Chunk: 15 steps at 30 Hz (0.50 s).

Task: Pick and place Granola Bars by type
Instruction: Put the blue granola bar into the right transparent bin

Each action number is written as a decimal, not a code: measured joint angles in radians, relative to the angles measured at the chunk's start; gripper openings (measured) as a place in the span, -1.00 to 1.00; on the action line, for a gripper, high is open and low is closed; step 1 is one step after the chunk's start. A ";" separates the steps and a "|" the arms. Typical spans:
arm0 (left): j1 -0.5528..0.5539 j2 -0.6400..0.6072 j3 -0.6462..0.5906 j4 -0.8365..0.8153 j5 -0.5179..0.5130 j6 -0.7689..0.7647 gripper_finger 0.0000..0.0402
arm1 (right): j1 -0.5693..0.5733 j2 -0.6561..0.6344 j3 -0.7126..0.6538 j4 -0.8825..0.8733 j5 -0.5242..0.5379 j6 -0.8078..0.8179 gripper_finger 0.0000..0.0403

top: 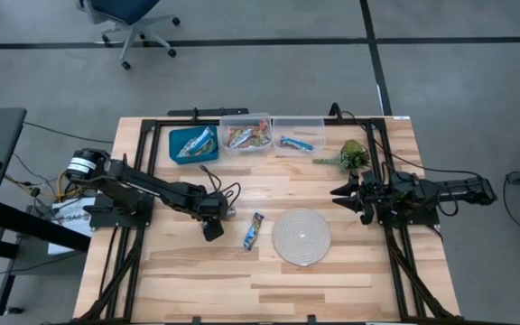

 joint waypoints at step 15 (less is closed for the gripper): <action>-0.005 0.029 0.002 -0.002 -0.025 -0.034 -0.12 | 0.000 0.000 0.000 0.000 0.000 0.000 -0.29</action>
